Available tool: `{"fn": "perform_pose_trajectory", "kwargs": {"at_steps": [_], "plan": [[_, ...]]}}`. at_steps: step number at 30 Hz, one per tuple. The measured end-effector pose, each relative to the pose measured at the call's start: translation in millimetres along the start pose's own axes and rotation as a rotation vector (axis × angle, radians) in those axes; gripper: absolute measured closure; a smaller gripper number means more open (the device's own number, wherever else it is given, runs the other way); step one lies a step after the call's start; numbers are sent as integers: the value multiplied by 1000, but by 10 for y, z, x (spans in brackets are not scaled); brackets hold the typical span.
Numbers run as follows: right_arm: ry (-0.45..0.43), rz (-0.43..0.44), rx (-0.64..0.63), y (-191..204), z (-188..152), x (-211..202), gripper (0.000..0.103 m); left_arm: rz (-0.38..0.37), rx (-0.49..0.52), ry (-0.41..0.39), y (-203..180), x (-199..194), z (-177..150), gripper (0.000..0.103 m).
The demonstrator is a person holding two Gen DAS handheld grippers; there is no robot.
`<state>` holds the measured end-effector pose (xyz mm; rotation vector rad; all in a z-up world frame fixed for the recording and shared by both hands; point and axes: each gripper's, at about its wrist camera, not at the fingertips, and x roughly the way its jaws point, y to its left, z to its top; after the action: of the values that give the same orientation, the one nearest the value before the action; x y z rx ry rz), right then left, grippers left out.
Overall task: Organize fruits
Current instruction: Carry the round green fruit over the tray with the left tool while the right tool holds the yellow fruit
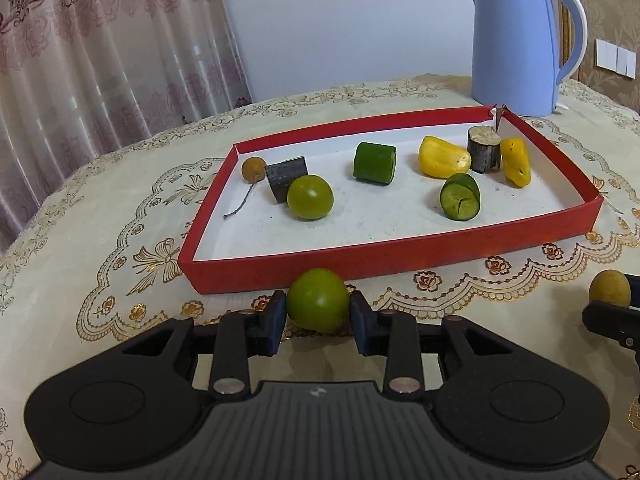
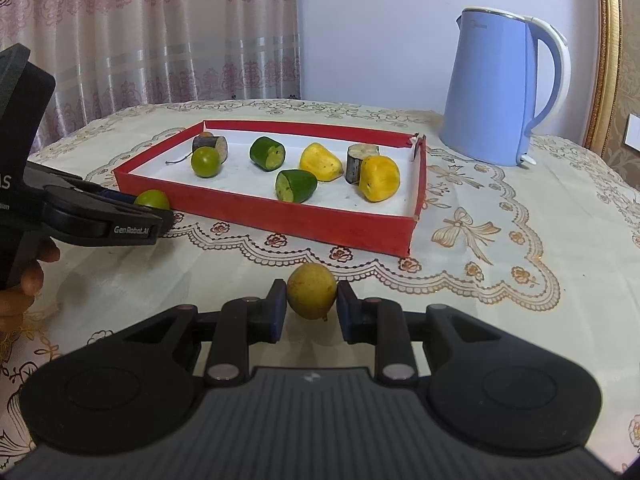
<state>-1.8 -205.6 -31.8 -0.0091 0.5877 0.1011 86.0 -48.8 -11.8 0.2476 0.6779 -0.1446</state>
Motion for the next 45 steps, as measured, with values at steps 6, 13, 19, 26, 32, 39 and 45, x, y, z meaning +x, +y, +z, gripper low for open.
{"fn": "perform_pose_trajectory", "kwargs": {"at_steps": [6,13,19,26,32,39,45], "plan": [[-8,1,-3,9,23,-19,78,-2,-10,1,27,-18,9,70],[-17,6,-8,27,47,-50,78,0,-19,-7,80,-75,34,70],[-24,9,-6,21,59,-83,78,-41,-58,-61,255,-280,158,70],[-27,17,7,16,60,-79,78,-55,-66,-143,317,-327,447,70],[-31,15,4,17,68,-107,78,-34,-29,-122,119,-90,635,70],[-32,4,6,16,69,-134,78,-14,7,-98,-36,101,722,70],[-32,2,14,22,72,-133,78,2,16,-87,-83,205,769,70]]}}
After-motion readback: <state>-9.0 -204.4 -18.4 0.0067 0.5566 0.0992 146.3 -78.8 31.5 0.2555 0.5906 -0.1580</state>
